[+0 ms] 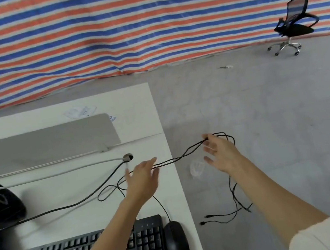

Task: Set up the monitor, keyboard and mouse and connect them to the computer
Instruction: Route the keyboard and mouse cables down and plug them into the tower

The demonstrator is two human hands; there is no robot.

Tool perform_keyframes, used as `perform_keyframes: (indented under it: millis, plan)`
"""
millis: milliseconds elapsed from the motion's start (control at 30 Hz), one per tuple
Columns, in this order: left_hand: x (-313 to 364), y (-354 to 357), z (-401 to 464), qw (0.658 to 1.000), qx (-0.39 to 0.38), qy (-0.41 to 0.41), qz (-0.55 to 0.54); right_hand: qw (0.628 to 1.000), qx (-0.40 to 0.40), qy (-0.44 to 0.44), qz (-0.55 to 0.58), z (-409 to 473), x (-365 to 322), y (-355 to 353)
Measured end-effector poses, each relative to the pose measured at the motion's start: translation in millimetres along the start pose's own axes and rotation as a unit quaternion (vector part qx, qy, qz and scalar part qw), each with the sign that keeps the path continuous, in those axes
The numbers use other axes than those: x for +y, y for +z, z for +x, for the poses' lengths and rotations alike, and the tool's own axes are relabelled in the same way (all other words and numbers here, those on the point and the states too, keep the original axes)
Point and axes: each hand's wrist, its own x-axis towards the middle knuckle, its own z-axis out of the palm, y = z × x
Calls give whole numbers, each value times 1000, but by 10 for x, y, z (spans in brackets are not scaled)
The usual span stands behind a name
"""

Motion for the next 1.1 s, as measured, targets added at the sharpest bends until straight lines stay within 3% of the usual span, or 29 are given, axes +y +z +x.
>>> perform_keyframes:
  millis: [100, 167, 333, 467, 567, 667, 767, 833, 900, 967, 1100]
  plan:
    - [401, -95, 4, 989, -46, 102, -102, 993, -29, -39, -110, -184, 30, 266]
    - [549, -171, -59, 975, -32, 107, -191, 993, -37, -32, -109, -254, 29, 353]
    - [258, -260, -61, 990, 94, 12, -109, 983, -15, 43, 175, -256, -30, 187]
    - [-191, -307, -24, 976, 131, -106, -137, 968, -2, 30, 248, -261, -27, 108]
    - [-357, -346, -5, 982, 113, -107, -110, 991, 11, 3, 137, -285, -39, 205]
    - [-272, -385, 5, 994, 62, 39, -75, 1000, 4, -2, 5, -343, 4, 419]
    - [66, -477, -135, 959, -108, 133, -225, 994, -11, -14, -109, -417, 108, 637]
    - [213, -478, -220, 933, -135, 131, -306, 990, -8, -23, -136, -447, 170, 713]
    - [224, -492, -231, 950, -62, 125, -280, 997, -5, -9, -79, -452, 165, 713]
    - [104, -478, -185, 968, 4, 100, -231, 997, -15, 45, 61, -425, 135, 654]
    - [-237, -445, -85, 972, 84, -3, -219, 957, 9, 81, 280, -290, 88, 421]
